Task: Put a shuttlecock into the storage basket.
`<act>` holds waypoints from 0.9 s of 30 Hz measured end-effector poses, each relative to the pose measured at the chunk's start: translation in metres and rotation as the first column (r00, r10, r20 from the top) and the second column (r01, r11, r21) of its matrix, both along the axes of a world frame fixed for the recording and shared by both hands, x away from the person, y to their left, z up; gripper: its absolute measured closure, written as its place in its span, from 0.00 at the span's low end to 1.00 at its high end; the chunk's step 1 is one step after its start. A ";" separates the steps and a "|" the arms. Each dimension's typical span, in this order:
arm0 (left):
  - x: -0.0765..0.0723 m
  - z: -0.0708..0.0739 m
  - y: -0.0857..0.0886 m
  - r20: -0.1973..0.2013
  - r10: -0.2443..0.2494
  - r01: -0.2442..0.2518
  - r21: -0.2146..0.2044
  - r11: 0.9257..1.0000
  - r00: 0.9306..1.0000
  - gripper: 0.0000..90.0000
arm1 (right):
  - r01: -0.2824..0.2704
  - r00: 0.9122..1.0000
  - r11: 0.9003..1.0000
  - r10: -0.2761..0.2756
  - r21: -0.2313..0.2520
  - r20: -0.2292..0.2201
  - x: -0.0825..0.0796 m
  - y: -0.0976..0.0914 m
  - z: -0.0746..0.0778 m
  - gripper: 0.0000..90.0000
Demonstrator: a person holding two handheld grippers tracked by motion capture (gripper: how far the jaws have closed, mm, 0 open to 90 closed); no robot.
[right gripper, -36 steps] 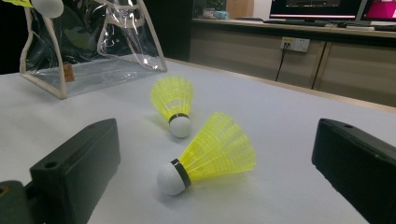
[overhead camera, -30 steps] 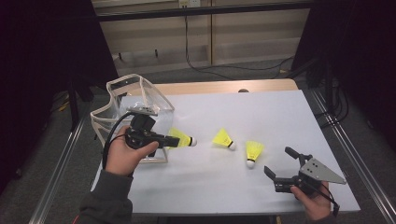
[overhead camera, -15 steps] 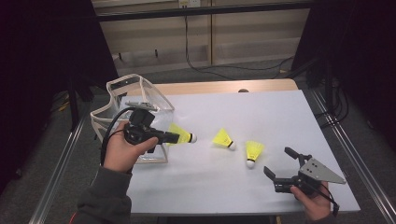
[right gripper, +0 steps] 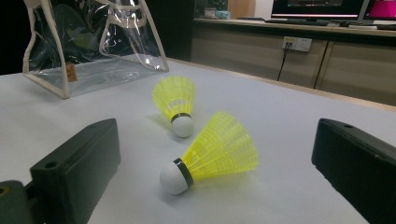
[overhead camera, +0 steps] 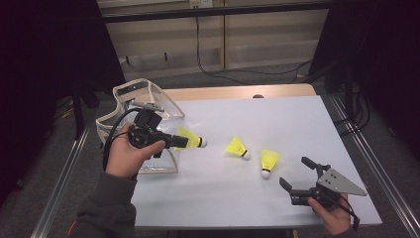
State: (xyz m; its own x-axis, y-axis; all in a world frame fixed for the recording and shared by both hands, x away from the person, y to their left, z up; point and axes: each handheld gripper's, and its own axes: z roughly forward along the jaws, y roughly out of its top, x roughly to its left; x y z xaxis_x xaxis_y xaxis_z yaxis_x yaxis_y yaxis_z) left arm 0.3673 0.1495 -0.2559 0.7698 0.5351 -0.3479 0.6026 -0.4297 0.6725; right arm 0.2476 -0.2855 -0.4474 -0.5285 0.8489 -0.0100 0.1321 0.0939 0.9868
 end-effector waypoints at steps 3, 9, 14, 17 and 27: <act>0.000 0.002 0.000 0.002 -0.001 0.001 0.005 1.000 1.000 1.00 | -0.002 1.000 1.000 0.002 -0.002 -0.002 -0.001 0.000 0.000 0.01; 0.000 0.005 0.002 0.006 -0.004 0.004 0.013 1.000 1.000 1.00 | 0.001 1.000 1.000 -0.001 0.000 -0.003 -0.001 -0.001 0.000 0.01; 0.001 0.006 0.003 0.004 0.000 0.000 0.013 1.000 1.000 1.00 | -0.004 1.000 1.000 0.004 -0.002 -0.002 -0.001 0.000 0.000 0.01; 0.001 0.007 0.004 0.005 0.003 -0.003 0.018 1.000 1.000 1.00 | -0.007 1.000 1.000 0.007 -0.002 -0.003 -0.001 0.000 0.000 0.01; 0.000 0.012 0.006 0.005 0.016 -0.016 0.015 1.000 1.000 1.00 | -0.013 1.000 1.000 0.013 -0.006 0.002 -0.001 0.003 0.001 0.01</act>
